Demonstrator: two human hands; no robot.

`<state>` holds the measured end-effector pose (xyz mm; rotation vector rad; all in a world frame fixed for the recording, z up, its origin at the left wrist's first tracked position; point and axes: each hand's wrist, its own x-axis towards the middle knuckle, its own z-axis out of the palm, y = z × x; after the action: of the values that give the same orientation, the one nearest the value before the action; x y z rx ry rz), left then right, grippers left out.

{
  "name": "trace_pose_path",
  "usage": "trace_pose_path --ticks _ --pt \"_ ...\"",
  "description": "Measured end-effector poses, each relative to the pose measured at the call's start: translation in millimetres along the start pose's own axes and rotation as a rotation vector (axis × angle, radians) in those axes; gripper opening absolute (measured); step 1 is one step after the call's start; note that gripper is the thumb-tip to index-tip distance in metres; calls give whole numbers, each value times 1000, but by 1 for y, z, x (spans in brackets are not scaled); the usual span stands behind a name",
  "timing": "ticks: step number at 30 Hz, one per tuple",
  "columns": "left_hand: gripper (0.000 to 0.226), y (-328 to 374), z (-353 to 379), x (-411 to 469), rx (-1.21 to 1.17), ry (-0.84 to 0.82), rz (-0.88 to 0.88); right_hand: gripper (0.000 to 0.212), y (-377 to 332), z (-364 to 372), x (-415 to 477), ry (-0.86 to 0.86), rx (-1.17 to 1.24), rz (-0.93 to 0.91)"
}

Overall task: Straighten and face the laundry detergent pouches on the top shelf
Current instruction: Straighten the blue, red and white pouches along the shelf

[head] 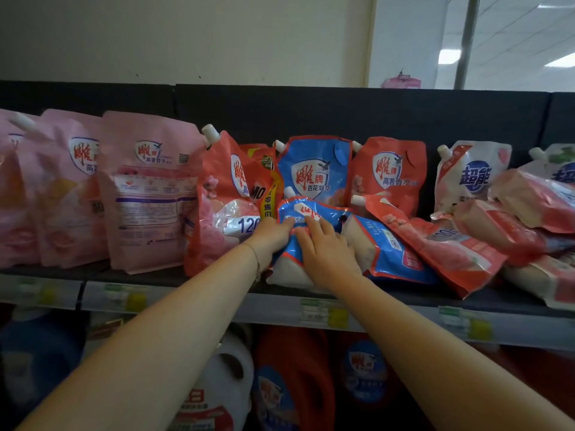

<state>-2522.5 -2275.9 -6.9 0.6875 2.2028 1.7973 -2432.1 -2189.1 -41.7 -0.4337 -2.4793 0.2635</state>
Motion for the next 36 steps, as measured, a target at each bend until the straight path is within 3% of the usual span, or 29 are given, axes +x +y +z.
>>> trace_pose_path --ticks 3,6,9,12,14,17,19,20,23,25,29,33,36 --pt "33 5 3 -5 111 94 253 62 -5 -11 -6 118 -160 -208" --pt "38 11 4 -15 133 139 457 51 -4 -15 -8 202 -125 -309" --pt "28 12 2 -20 117 216 687 60 -3 -18 -3 265 94 -241" --pt "20 13 -5 -20 210 301 884 71 3 -13 8 223 -43 -183" --pt "19 5 -11 -14 322 283 918 73 7 -8 11 149 -130 -173" --pt "25 -19 -24 -3 385 300 761 77 5 8 16 24 -164 -212" --pt "14 -30 -31 -4 434 358 685 83 -4 14 21 -4 -173 -225" --pt "8 -32 -33 -6 442 402 686 85 -9 16 23 -15 -159 -209" --pt "30 -23 -36 -14 432 581 767 81 -16 6 25 -22 -88 -195" --pt "31 -14 -34 -19 506 609 870 65 -15 -8 22 39 -68 -242" --pt "24 -5 -15 -26 635 474 1034 19 -1 -40 18 207 -19 -285" --pt "14 0 21 -35 635 233 1054 14 28 -60 11 319 -60 -126" --pt "17 7 52 -39 783 52 1104 13 52 -73 0 318 -67 -22"
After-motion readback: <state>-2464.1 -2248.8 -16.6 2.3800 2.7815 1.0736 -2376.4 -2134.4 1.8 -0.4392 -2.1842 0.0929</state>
